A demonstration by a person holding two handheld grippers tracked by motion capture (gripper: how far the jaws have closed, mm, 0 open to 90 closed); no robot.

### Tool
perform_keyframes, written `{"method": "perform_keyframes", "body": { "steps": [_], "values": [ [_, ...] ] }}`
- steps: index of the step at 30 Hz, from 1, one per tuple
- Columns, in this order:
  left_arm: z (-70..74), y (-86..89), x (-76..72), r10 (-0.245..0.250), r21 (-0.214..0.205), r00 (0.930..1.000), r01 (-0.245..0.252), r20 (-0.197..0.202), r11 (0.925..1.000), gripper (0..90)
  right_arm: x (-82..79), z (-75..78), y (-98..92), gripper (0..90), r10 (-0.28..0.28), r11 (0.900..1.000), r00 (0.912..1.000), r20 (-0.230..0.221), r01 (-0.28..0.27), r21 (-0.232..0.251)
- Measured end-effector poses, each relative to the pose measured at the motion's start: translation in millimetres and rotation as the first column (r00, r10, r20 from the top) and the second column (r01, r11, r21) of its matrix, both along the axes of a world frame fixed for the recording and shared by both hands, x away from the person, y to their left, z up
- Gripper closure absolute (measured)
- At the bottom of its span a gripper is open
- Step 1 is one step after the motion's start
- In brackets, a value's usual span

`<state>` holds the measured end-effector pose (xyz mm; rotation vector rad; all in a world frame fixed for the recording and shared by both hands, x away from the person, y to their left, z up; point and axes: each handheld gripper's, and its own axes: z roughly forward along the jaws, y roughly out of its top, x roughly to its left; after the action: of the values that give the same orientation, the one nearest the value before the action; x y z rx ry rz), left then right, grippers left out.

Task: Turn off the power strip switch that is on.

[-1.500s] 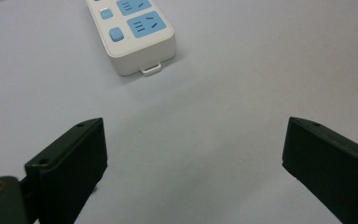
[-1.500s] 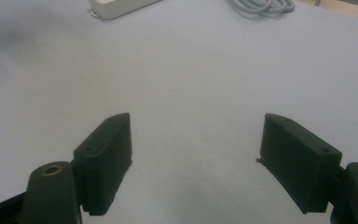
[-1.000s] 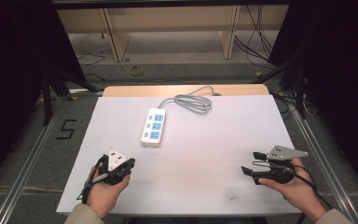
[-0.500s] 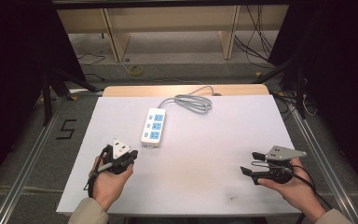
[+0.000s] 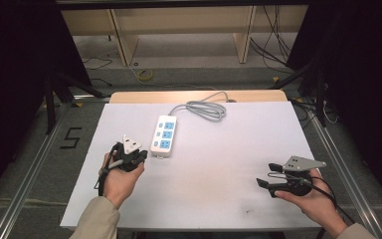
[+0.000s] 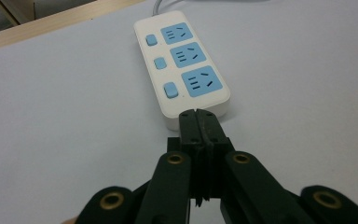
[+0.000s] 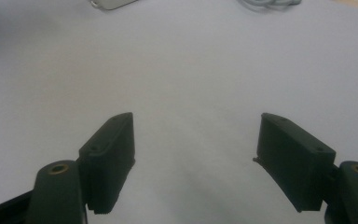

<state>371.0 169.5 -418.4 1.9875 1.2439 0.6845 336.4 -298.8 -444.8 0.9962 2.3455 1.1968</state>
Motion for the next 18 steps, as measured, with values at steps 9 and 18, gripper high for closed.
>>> {"method": "perform_keyframes", "body": {
  "steps": [9, 18],
  "values": [
    [5.2, -3.2, 12.0, 0.018, 0.005, 0.9998, -0.018, -0.009, 0.9998, 90.0, -0.5, -0.5, -0.5, 28.1, -0.002, 1.0, 1.0, -0.002, 0.002, 0.0],
    [8.1, -6.9, 25.2, 0.028, 0.004, 0.9994, -0.028, -0.021, 0.9996, 90.0, -0.8, -0.8, -0.9, 28.1, -0.004, 1.0, 0.9999, -0.009, 0.004, -0.003]
  ]
}}
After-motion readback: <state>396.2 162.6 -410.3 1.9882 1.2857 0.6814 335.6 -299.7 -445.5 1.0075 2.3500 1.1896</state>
